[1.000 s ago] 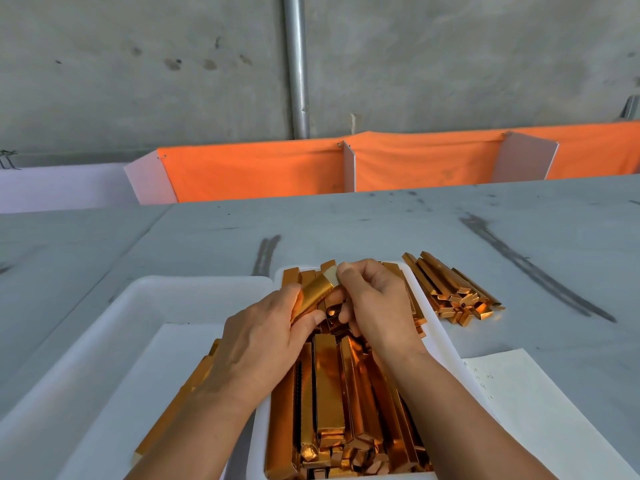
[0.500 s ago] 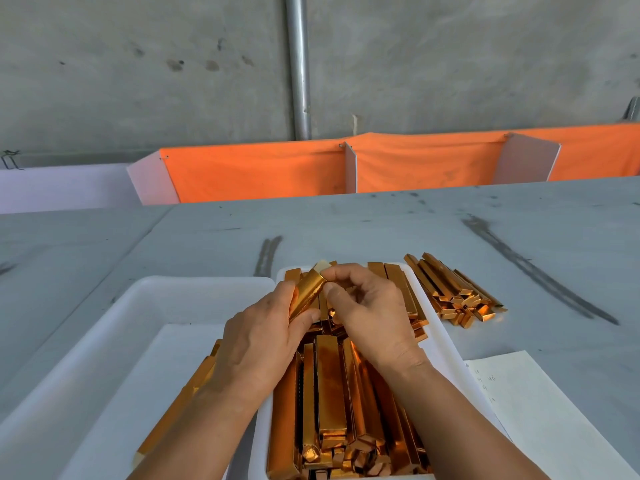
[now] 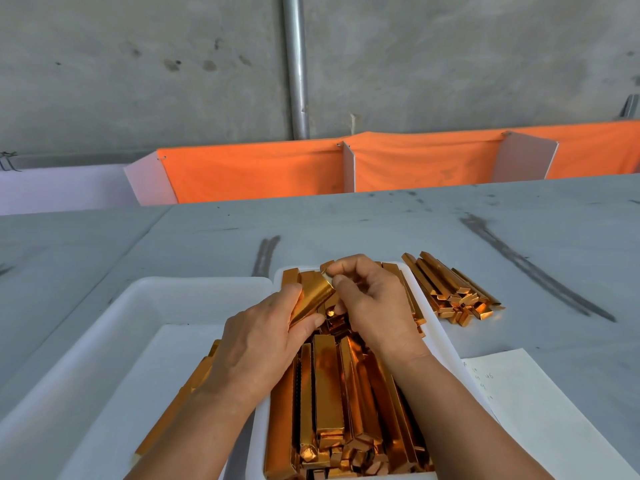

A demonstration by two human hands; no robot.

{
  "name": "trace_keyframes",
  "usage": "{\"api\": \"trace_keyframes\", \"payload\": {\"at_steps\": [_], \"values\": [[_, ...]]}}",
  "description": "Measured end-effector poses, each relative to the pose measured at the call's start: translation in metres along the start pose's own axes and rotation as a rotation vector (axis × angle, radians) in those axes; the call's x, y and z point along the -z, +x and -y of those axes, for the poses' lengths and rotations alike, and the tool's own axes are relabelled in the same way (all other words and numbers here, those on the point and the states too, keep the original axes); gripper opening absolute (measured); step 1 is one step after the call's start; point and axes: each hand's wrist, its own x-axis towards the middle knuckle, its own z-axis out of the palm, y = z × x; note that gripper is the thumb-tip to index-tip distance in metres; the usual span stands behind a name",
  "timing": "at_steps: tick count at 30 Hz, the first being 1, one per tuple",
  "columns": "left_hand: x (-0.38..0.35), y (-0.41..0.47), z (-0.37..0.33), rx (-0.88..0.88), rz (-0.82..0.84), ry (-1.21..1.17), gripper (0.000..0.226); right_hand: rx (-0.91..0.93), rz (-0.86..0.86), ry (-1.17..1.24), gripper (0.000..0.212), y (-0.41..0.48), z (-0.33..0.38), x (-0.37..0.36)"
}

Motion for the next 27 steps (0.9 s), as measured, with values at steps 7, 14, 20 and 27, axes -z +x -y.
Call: {"api": "trace_keyframes", "payload": {"at_steps": [7,14,20,27], "values": [[0.0017,-0.0011,0.0001,-0.02,0.006,0.004,0.062,-0.043,-0.025,-0.01,0.015,0.0029,-0.002,0.0002],[0.0021,-0.001,0.0003,-0.03,0.013,0.001,0.061,0.028,-0.038,-0.047,0.026,0.0015,-0.0043,0.0004],[0.0017,-0.0014,-0.0019,0.003,0.043,-0.022,0.058,0.161,-0.102,-0.132,0.039,-0.0006,-0.0026,-0.0014],[0.0036,-0.002,-0.0029,0.049,0.028,-0.141,0.064,-0.033,0.04,0.077,0.049,-0.0034,0.0001,-0.0005]]}}
